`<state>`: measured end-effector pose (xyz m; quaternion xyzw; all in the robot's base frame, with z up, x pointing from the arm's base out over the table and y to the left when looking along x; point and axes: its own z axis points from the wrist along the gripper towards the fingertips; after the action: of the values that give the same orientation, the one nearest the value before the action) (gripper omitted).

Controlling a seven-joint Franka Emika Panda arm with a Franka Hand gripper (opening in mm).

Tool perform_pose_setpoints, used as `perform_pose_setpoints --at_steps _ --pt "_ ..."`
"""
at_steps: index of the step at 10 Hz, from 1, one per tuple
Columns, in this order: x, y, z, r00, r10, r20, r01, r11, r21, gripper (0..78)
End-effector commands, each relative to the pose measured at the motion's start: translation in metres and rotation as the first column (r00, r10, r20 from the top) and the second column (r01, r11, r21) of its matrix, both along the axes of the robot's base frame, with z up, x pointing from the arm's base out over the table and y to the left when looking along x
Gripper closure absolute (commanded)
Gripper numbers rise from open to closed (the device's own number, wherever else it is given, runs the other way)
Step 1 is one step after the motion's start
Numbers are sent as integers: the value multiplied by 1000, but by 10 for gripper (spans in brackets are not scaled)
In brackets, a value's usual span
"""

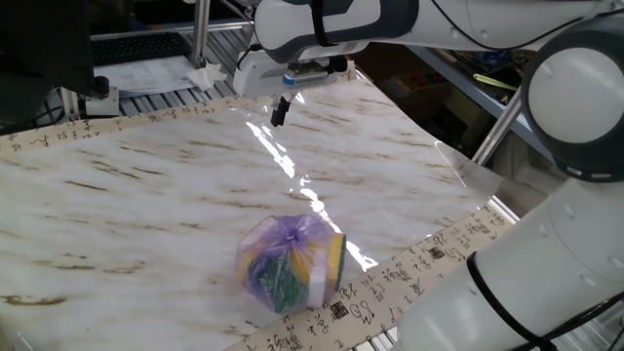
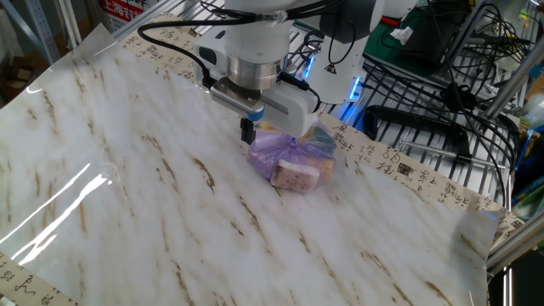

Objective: Pick up a bag of things

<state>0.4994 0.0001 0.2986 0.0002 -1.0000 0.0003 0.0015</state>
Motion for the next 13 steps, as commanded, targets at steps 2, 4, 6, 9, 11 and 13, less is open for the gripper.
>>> perform_pose_setpoints --at_steps 2,4,6,9,11,13 --pt "0 0 0 982 -184 -52 185 982 24 776" --pt "0 0 0 982 -183 -54 184 983 15 776" --pt "0 0 0 981 -184 -60 186 982 22 776" --pt "-1 0 1 980 -183 -72 186 982 33 776" --pt "-3 0 2 981 -183 -70 186 982 31 776" --pt "-3 0 2 975 -209 -78 212 977 31 776"
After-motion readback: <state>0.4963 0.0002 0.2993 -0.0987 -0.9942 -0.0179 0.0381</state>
